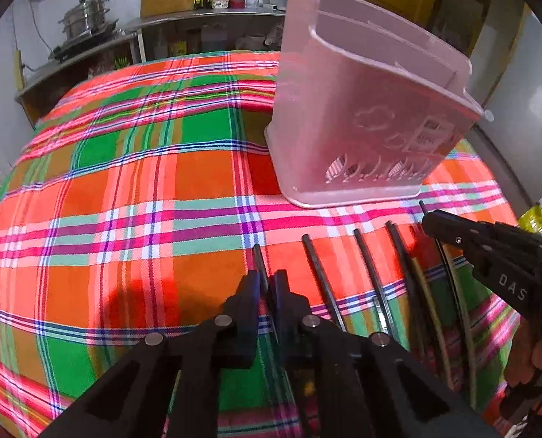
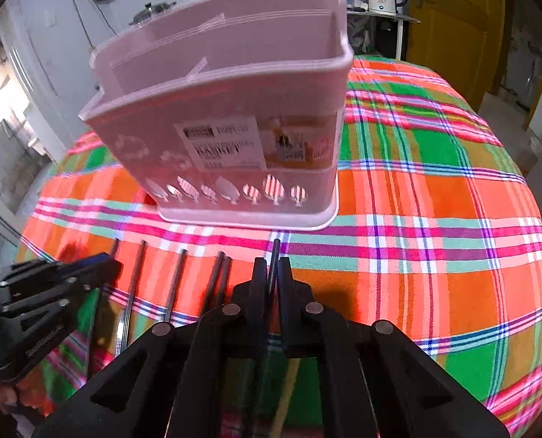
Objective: Organize utensils
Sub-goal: 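Lower the left gripper onto a black chopstick and close it while the right gripper grasps another, then lift the held black chopsticks with both grippers over the pink basket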
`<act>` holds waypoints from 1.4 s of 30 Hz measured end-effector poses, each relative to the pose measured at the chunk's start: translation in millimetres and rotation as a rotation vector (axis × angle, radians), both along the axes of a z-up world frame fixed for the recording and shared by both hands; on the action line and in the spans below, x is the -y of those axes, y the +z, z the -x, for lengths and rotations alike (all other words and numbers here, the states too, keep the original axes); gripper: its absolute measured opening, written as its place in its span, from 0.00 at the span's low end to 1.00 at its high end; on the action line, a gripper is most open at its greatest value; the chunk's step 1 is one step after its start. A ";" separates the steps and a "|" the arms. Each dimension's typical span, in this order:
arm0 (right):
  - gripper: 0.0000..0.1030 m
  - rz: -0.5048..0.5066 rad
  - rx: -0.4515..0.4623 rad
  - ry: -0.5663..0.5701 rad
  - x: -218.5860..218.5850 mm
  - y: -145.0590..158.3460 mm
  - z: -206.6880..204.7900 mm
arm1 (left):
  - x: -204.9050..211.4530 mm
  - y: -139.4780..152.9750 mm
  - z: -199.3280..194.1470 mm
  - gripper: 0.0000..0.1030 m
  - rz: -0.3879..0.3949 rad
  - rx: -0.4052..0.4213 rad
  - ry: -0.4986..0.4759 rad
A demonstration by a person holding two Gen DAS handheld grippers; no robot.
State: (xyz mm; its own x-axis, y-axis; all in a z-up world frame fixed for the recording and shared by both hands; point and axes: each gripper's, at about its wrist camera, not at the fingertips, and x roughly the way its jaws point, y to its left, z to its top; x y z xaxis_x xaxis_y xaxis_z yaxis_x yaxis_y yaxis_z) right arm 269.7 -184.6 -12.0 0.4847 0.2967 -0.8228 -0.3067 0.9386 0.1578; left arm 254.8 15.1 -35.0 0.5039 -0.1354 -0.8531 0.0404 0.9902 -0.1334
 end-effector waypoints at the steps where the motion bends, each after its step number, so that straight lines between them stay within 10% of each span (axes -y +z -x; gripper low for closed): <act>1: 0.05 -0.001 0.011 0.002 0.8 5.3 1.3 | -1.9 5.1 2.0 0.07 0.011 0.006 0.003; 24: 0.04 -0.099 0.311 0.047 19.0 160.9 78.8 | 2.2 195.4 76.2 0.04 0.035 0.337 -0.096; 42: 0.04 -0.159 0.440 0.042 17.5 235.2 63.7 | 2.8 277.8 26.1 0.04 0.127 0.387 -0.115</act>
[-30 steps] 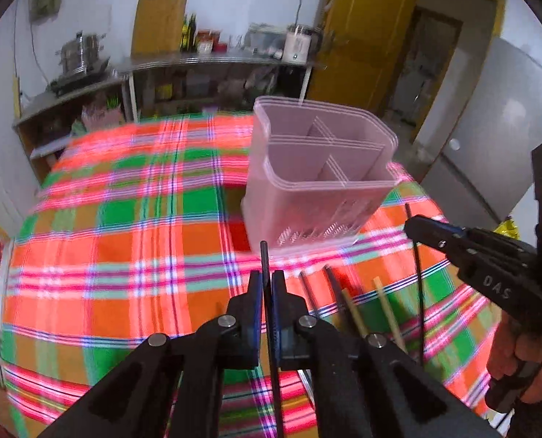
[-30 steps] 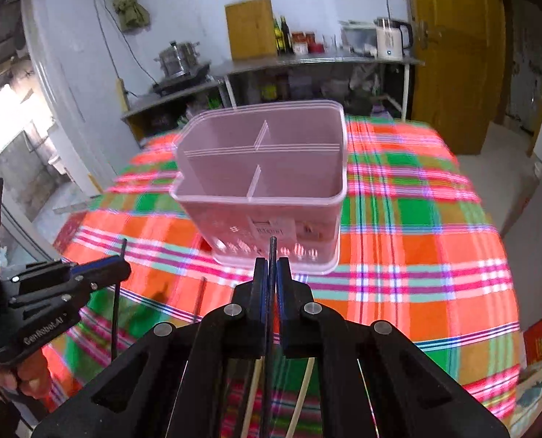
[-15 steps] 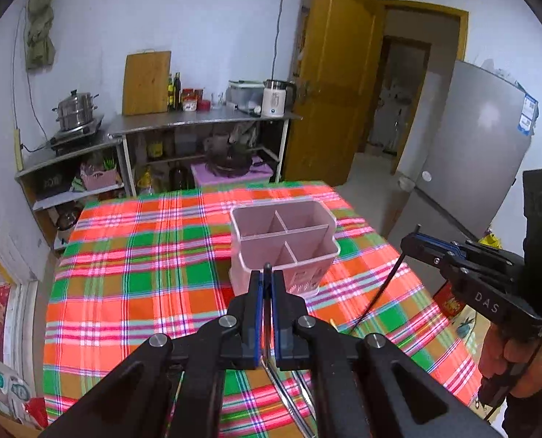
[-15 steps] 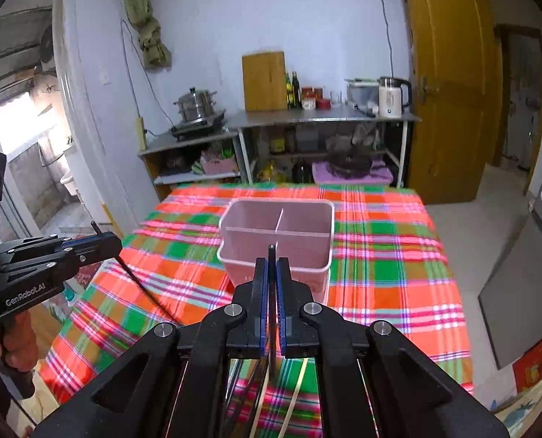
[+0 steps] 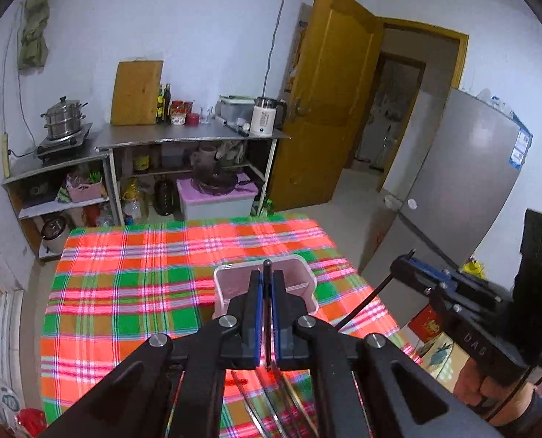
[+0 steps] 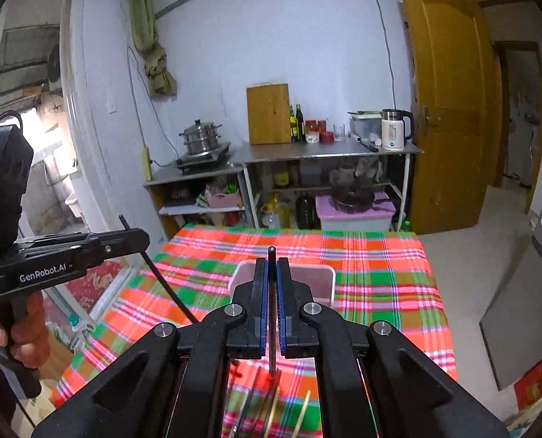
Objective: Organize utensils
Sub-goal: 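Lift the held black chopsticks with both grippers over the pink basket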
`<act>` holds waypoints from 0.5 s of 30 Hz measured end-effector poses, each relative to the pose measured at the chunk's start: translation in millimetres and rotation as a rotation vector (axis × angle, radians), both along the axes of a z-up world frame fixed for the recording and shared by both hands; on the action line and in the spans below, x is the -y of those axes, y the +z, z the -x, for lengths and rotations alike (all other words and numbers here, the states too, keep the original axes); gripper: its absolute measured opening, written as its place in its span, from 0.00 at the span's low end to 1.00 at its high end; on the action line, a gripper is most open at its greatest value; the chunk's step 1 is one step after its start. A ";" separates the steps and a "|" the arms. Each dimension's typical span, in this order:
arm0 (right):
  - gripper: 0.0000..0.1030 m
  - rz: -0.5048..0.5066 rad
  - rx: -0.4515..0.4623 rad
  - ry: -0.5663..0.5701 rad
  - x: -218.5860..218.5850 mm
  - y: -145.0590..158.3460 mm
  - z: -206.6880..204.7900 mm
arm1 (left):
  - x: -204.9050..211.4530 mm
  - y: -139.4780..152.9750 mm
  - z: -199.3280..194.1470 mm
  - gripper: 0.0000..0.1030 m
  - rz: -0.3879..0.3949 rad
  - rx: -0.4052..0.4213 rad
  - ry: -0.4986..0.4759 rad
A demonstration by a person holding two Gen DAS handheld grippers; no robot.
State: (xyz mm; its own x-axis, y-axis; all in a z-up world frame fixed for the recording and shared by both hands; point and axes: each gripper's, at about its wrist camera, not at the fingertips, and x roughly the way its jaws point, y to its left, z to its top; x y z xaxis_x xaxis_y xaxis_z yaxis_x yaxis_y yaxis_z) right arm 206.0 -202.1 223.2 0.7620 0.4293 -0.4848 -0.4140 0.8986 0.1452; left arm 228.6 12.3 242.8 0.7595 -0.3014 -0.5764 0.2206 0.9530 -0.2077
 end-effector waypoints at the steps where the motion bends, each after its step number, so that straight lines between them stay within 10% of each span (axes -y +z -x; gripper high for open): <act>1: 0.04 -0.006 0.008 0.000 -0.7 3.5 -2.3 | -0.2 4.6 -2.0 0.04 0.003 0.006 0.001; 15: 0.04 -0.063 0.054 -0.025 -13.6 16.5 -45.0 | -17.9 7.8 -60.7 0.04 0.060 0.027 0.036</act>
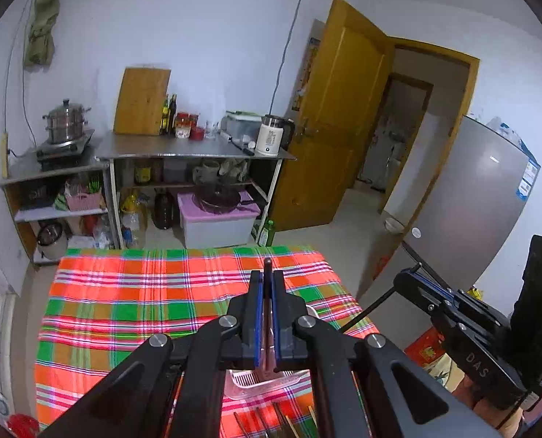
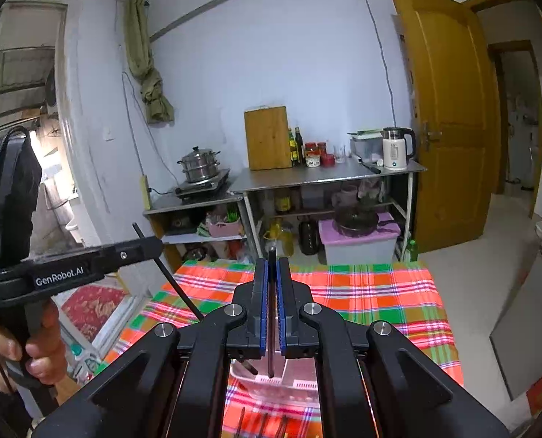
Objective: Organize utensils
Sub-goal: 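Lift the held black chopsticks with both grippers over the pink basket, then open both grippers to drop the chopsticks into the pink basket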
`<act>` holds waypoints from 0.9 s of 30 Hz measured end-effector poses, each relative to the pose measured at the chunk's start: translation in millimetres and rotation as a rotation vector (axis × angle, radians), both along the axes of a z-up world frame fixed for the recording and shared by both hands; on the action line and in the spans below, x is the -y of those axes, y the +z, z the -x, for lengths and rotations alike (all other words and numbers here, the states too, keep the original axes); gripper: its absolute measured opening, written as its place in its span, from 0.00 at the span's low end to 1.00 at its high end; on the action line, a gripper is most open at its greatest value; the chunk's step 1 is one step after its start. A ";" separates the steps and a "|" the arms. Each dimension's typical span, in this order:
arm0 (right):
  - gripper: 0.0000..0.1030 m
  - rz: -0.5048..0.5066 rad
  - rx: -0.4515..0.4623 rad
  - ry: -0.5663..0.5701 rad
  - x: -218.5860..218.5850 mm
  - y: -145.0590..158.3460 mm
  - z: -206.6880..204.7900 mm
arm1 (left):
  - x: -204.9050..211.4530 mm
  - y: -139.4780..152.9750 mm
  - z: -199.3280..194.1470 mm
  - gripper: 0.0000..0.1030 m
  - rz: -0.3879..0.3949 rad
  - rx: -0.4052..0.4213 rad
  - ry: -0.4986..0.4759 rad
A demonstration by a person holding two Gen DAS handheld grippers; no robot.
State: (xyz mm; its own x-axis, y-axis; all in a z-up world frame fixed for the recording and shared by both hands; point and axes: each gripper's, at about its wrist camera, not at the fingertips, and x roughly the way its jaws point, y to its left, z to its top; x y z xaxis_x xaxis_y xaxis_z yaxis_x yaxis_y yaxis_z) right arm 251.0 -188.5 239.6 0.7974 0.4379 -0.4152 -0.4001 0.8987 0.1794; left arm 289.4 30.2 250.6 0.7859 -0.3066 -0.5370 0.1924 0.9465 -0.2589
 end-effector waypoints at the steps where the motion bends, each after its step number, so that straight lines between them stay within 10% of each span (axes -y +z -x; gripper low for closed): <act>1: 0.04 0.002 -0.006 -0.002 -2.3 -4.9 -4.7 | -1.3 -7.1 -6.2 0.04 0.009 -0.010 0.002; 13: 0.04 0.008 -0.176 -0.001 -12.2 -87.3 -54.2 | -16.7 -99.4 -50.8 0.04 0.052 -0.139 0.020; 27: 0.13 0.016 -0.105 -0.027 7.8 -58.5 -29.4 | -39.2 -56.1 -8.1 0.25 0.067 0.020 0.078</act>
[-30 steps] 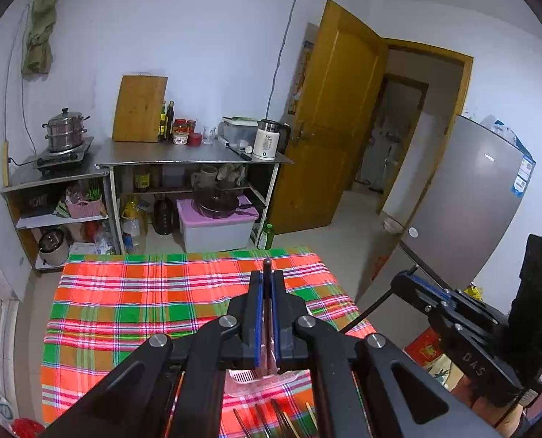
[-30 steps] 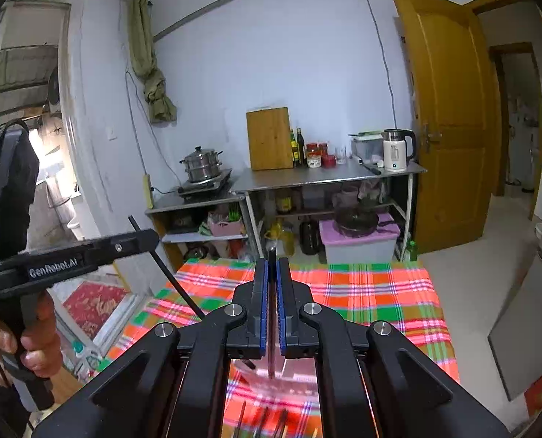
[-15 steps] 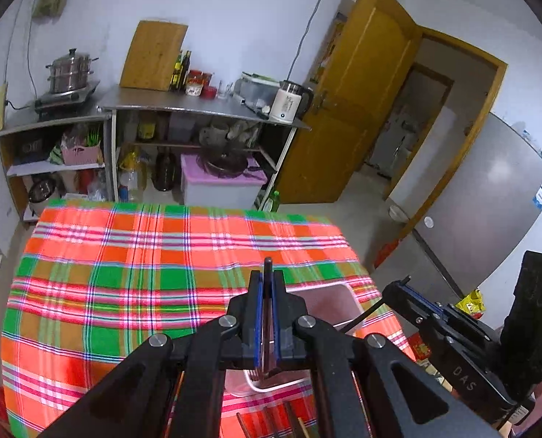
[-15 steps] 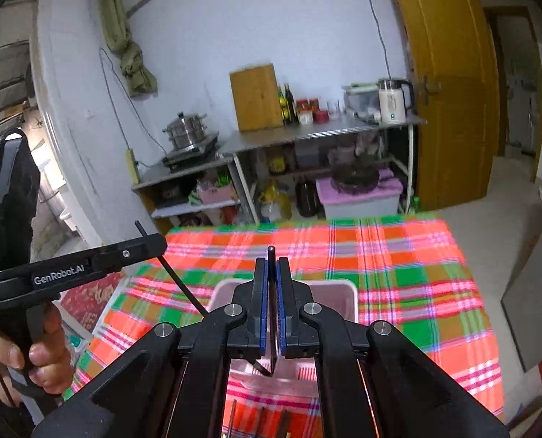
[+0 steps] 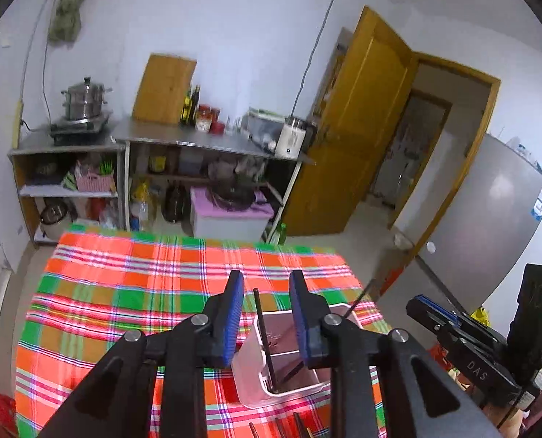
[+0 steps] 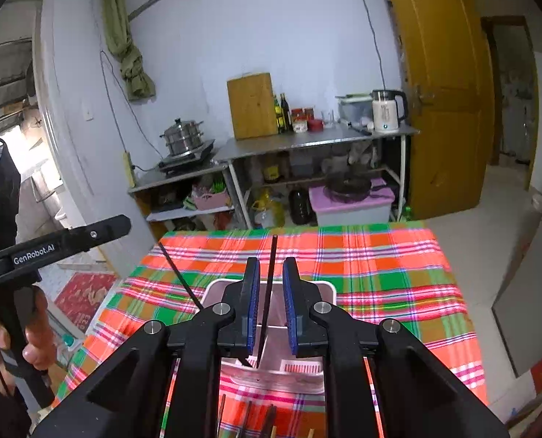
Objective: Organize utensils
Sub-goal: 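Open both grippers to drop the chopsticks into the pink basket, then move both grippers back down to the remaining chopsticks on the cloth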
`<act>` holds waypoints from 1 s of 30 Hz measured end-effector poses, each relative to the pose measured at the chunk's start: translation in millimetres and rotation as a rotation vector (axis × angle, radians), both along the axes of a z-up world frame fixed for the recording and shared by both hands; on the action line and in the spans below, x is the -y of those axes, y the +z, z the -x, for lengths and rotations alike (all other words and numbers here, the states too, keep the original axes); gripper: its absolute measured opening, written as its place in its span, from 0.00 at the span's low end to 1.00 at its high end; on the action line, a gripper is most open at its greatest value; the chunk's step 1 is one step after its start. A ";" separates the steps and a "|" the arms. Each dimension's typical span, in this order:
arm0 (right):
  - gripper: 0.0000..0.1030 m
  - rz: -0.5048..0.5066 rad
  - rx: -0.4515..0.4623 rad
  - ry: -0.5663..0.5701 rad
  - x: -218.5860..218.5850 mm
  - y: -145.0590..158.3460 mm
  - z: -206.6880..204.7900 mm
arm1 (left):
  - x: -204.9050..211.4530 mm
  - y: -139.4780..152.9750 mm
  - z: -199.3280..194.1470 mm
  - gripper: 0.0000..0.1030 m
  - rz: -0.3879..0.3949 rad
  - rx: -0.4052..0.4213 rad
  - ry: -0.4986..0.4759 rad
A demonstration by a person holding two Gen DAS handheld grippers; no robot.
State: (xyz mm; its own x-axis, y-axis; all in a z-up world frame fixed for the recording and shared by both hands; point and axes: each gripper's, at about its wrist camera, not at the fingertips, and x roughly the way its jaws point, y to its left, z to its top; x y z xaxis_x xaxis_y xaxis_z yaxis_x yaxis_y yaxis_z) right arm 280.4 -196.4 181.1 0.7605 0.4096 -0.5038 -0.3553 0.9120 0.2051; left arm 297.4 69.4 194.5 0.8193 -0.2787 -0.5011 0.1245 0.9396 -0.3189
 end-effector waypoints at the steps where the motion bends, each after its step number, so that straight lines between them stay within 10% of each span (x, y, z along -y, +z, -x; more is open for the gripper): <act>1: 0.13 -0.002 0.007 -0.003 2.0 2.9 4.5 | -0.7 3.9 8.6 0.25 0.001 0.017 -0.002; 11: 0.13 -0.013 0.072 0.008 19.7 5.4 84.8 | 8.6 -8.4 97.3 0.25 -0.051 0.070 0.006; 30: 0.13 -0.004 -0.083 0.001 48.5 -77.1 182.2 | 19.3 -113.5 209.7 0.25 -0.053 -0.057 0.044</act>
State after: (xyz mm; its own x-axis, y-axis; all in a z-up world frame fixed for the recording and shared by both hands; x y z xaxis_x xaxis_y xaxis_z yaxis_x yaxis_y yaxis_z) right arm 98.3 -244.9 104.0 0.7158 0.4126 -0.5634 -0.3377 0.9107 0.2379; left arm 87.8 50.1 81.0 0.7998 -0.2144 -0.5607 0.0652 0.9595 -0.2739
